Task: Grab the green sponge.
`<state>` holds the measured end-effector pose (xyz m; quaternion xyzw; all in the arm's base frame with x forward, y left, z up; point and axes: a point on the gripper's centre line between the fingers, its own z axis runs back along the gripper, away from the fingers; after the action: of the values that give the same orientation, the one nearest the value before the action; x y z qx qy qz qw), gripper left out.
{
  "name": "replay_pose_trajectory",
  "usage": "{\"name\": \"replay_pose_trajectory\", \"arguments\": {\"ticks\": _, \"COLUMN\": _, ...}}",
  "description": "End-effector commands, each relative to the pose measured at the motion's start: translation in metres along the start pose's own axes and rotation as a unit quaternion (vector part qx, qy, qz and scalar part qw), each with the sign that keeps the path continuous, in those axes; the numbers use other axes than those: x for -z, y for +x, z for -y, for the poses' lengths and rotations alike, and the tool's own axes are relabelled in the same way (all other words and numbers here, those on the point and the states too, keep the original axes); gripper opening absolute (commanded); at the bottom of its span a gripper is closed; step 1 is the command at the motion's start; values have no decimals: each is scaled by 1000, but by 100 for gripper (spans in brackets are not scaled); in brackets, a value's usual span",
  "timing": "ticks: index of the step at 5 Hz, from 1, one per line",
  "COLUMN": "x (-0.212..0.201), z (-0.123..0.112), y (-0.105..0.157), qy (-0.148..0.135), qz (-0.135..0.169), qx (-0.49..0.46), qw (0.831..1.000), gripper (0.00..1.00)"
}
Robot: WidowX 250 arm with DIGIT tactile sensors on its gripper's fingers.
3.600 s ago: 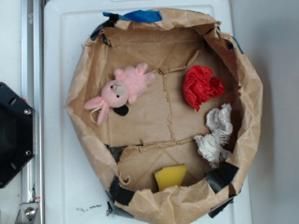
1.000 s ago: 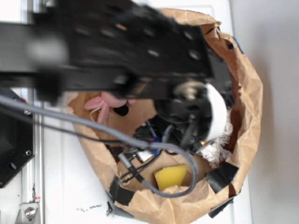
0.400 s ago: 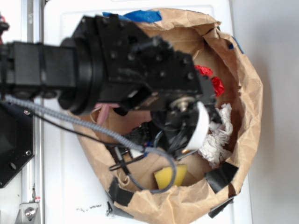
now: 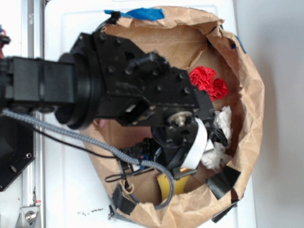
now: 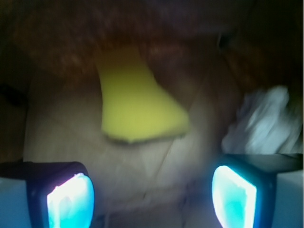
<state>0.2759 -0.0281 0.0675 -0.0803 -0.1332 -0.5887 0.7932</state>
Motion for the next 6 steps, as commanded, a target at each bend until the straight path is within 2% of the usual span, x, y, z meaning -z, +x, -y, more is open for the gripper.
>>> {"name": "replay_pose_trajectory", "arguments": {"ticks": 1, "x": 5, "z": 14, "y": 31, "qy": -29, "qz": 38, "qx": 64, "qw": 997, "gripper": 100}}
{"name": "replay_pose_trajectory", "arguments": {"ticks": 2, "x": 13, "z": 18, "y": 32, "qy": -41, "qz": 41, "qx": 79, "qw": 995, "gripper": 100}}
{"name": "replay_pose_trajectory", "arguments": {"ticks": 3, "x": 10, "z": 19, "y": 36, "qy": -36, "qz": 68, "qx": 101, "qw": 992, "gripper": 100}}
{"name": "replay_pose_trajectory", "arguments": {"ticks": 4, "x": -4, "z": 15, "y": 41, "qy": -4, "qz": 86, "qx": 105, "qw": 991, "gripper": 100}}
{"name": "replay_pose_trajectory", "arguments": {"ticks": 6, "x": -7, "z": 14, "y": 43, "qy": 23, "qz": 86, "qx": 127, "qw": 988, "gripper": 100}}
